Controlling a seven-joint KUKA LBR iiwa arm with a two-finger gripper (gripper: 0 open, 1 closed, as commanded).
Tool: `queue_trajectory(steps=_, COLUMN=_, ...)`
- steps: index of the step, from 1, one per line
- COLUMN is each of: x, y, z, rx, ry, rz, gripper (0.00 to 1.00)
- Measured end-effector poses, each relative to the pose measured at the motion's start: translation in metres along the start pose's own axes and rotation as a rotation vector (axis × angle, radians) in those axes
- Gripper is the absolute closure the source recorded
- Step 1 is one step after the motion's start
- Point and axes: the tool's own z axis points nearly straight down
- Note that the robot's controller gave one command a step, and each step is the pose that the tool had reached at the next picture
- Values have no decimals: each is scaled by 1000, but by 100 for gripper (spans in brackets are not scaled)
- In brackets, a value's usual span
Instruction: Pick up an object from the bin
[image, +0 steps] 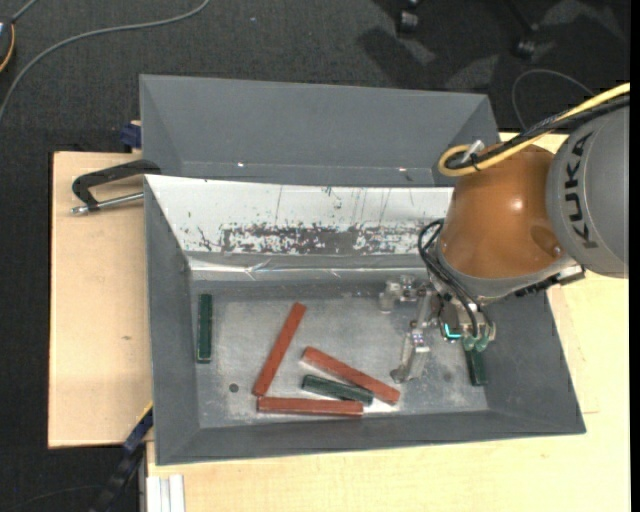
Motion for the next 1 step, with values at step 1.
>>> queue_trajectory(steps=1, x=14, y=31, z=95, rx=-1, ry=0, rz=-62, gripper=0)
